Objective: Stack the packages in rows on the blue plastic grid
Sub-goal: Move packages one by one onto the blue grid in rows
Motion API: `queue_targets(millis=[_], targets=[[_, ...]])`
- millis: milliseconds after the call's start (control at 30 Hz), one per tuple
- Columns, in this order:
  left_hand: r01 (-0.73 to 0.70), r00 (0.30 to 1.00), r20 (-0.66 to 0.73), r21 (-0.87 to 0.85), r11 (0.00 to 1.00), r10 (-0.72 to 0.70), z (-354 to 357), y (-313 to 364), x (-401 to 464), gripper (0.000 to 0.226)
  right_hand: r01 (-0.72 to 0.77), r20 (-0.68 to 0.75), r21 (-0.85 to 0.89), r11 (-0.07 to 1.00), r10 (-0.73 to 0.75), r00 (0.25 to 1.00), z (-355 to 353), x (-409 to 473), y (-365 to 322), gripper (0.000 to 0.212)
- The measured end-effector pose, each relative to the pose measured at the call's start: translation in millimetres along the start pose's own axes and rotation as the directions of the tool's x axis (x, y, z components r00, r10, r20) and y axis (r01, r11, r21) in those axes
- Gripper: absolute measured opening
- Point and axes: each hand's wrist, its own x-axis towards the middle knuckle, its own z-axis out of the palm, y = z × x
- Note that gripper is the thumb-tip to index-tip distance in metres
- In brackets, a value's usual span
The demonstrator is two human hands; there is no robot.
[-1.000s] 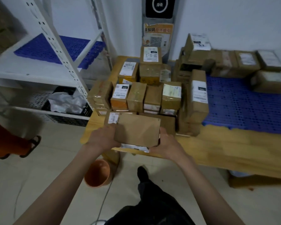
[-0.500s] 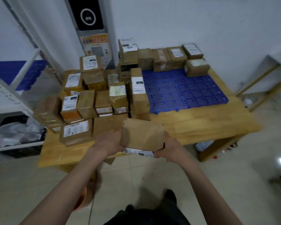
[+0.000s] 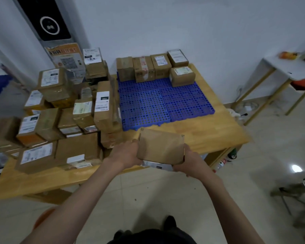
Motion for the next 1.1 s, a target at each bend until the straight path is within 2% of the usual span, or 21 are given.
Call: queue_targets(millis=[200,333,700,1100], targets=[[0.04,0.999,-0.011,-0.017,0.999,-0.04,-3.3,44.4,18.2,0.065,0.007,-0.018,-0.097,0.995,-0.009,1.0,-32.8,13.4,32.2,0.098],[0.056,0.998,0.005,-0.038,0.998,-0.055,-8.7,54.9,30.6,0.064,0.034,-0.038,-0.116,0.993,-0.039,0.999,-45.7,29.3,36.5,0.092],[0.014,1.0,0.013,-0.107,0.994,-0.013,-33.2,53.4,116.2,0.056,0.03,0.007,-0.141,0.989,-0.03,1.0,-91.5,106.2,22.6,0.083],[0.089,0.995,0.062,-0.18,0.98,-0.079,-60.4,15.8,259.6,0.066,0.015,0.049,-0.228,0.974,-0.004,0.999,-139.9,254.8,-23.3,0.088]])
